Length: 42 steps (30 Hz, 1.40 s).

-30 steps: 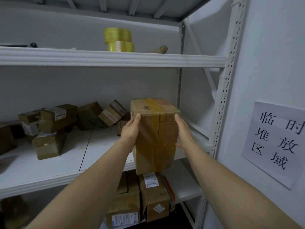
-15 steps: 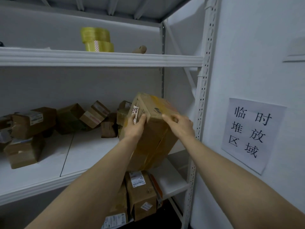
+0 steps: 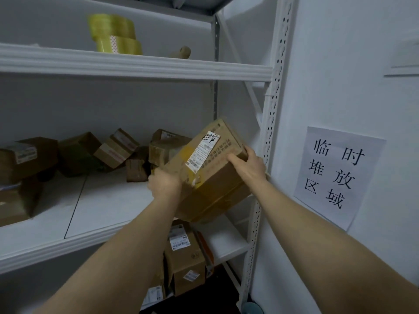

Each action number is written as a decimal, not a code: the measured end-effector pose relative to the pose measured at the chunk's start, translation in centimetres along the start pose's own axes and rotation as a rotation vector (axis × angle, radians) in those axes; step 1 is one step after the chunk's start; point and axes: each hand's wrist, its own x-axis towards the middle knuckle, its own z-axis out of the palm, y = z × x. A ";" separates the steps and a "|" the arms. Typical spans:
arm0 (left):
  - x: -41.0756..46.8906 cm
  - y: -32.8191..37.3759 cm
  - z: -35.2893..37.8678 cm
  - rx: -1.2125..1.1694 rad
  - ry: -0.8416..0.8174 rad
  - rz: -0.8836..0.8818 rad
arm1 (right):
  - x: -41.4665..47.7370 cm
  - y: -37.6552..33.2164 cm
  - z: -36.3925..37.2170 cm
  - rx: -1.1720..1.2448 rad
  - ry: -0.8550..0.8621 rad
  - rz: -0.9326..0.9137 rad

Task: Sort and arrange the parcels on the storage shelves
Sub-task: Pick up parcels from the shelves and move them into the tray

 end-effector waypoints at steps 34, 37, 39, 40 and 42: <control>4.1 -3.9 -3.2 -0.217 -0.171 -0.198 | 1.6 6.3 5.0 0.415 -0.142 0.334; 3.8 -4.2 -3.3 -0.166 -0.207 -0.217 | 1.3 7.0 4.5 0.357 -0.150 0.335; 3.5 -4.4 -3.4 -0.105 -0.232 -0.231 | 1.0 7.4 4.1 0.309 -0.157 0.318; 3.2 -4.6 -3.5 -0.063 -0.245 -0.232 | 0.6 7.5 3.9 0.279 -0.168 0.304; 2.5 -5.1 -3.6 0.016 -0.300 -0.219 | 0.0 7.8 3.9 0.234 -0.193 0.290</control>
